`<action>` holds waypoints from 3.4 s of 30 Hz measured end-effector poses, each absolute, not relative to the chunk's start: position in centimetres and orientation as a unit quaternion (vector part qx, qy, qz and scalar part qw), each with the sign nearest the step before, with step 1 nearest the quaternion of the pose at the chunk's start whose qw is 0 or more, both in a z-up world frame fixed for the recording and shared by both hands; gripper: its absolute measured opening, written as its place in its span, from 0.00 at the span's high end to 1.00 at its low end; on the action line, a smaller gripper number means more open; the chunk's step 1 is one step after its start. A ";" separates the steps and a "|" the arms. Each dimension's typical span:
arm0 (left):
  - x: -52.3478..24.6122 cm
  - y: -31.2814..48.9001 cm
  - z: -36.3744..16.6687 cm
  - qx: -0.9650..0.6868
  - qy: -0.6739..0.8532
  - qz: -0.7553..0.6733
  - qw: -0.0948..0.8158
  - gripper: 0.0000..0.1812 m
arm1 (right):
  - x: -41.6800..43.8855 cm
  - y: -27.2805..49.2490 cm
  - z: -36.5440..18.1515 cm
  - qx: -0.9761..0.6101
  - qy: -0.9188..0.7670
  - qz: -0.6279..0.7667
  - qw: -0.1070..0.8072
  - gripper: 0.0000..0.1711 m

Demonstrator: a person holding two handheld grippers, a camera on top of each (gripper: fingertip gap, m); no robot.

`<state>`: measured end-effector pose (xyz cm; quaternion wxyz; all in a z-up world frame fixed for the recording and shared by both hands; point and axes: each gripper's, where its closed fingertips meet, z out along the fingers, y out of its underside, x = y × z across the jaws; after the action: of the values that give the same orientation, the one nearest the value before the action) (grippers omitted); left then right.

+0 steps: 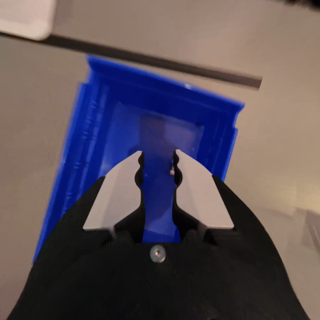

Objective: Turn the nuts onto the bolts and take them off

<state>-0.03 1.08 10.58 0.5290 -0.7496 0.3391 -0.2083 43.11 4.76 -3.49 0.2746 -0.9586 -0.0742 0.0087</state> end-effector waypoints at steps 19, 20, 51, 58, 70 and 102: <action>-17.9 11.0 -3.2 -0.906 0.191 0.058 0.374 0.82 | 34.6 5.1 6.6 -0.850 -0.217 -0.025 0.480 0.80; -18.2 11.6 -2.5 -0.891 0.199 0.094 0.397 0.80 | 34.5 5.3 6.4 -0.851 -0.220 -0.025 0.477 0.79; -16.1 9.0 -9.4 -0.721 0.670 0.114 0.137 0.87 | 35.5 6.0 2.9 -0.877 -0.244 -0.037 0.412 0.75; -14.7 9.2 -11.9 -0.700 0.705 0.060 0.100 0.84 | 35.6 6.2 1.8 -0.885 -0.246 -0.048 0.391 0.75; -15.1 4.9 -2.7 -0.725 0.640 -0.023 0.253 0.86 | 35.5 6.8 -0.1 -0.898 -0.251 -0.062 0.357 0.74; -17.6 -9.6 -14.7 -0.970 0.199 -0.066 -0.121 0.82 | 34.4 6.6 -1.5 -0.903 -0.274 -0.059 0.326 0.73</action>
<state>-17.61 -9.61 -14.75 -0.1206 -0.9703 0.1991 -0.0662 34.41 6.57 -1.53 0.3259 -0.9030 -0.2737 -0.0593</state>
